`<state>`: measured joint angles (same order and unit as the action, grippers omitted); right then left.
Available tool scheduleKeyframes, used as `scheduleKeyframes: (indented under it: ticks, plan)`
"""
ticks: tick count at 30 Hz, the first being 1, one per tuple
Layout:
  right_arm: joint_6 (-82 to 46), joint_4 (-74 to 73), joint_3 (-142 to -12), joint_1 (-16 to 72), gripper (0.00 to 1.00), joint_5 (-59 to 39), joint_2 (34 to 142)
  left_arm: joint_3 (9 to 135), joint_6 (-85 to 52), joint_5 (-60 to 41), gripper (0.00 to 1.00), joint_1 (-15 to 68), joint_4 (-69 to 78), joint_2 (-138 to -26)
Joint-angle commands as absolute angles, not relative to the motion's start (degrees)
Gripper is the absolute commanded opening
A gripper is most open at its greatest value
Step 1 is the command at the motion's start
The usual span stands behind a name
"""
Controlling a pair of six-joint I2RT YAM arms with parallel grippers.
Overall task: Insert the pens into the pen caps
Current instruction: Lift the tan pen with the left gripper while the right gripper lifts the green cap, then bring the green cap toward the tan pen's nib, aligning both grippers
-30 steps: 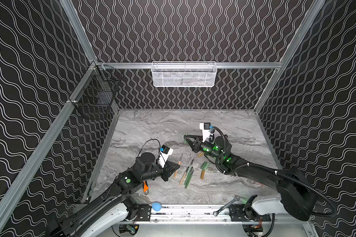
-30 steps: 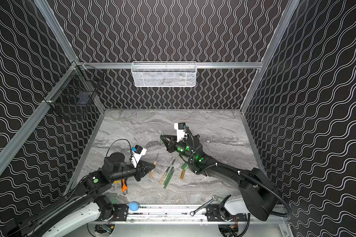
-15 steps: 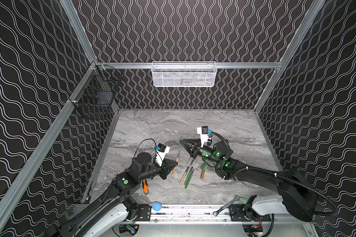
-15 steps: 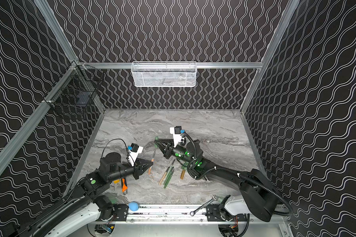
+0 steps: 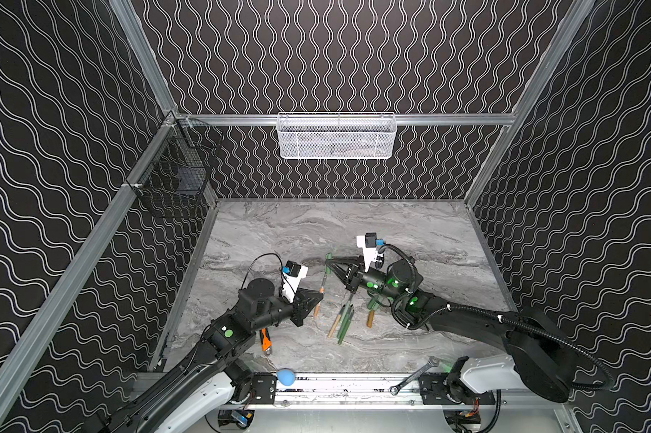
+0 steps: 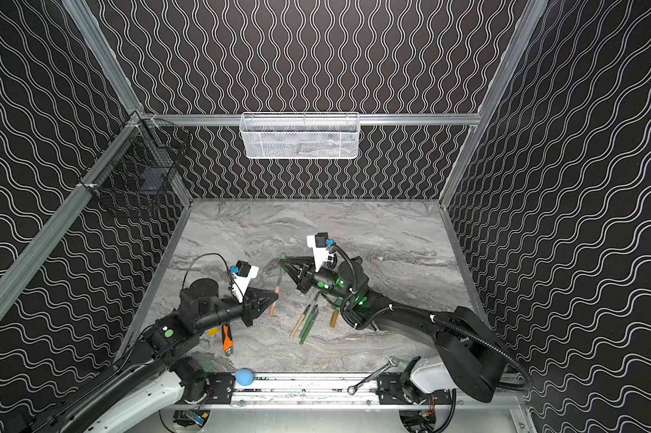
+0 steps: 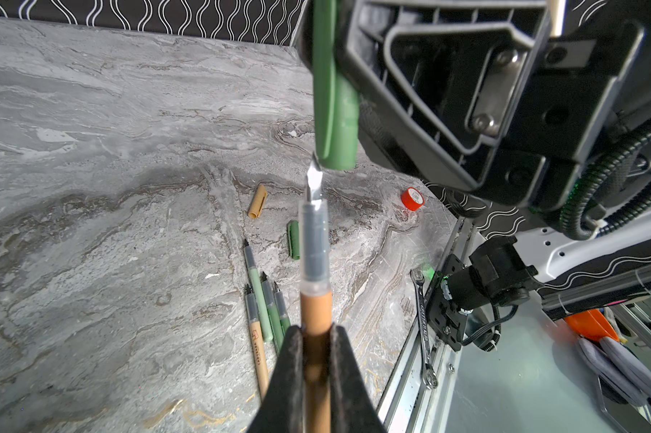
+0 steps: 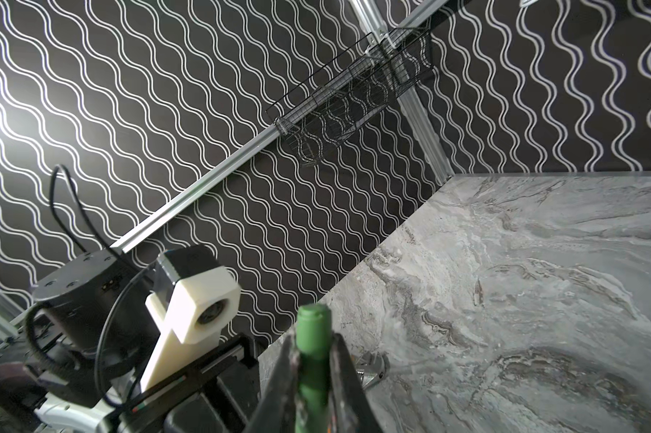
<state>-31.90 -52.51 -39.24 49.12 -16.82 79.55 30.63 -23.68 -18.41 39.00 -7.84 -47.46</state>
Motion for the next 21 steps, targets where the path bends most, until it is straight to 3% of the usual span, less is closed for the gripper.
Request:
scheduleKeyframes:
  ticks: [1,21]
  plan:
    - [-32.0,-56.5,-39.3,49.3,0.05,-17.1,80.0,30.6,-23.5,-18.9,0.0,38.9,-5.0,-47.4]
    - [-31.8,-57.9,-39.0,50.3,0.04,-15.3,81.2,30.2,-23.6,-19.1,0.0,37.8,-4.4,-46.0]
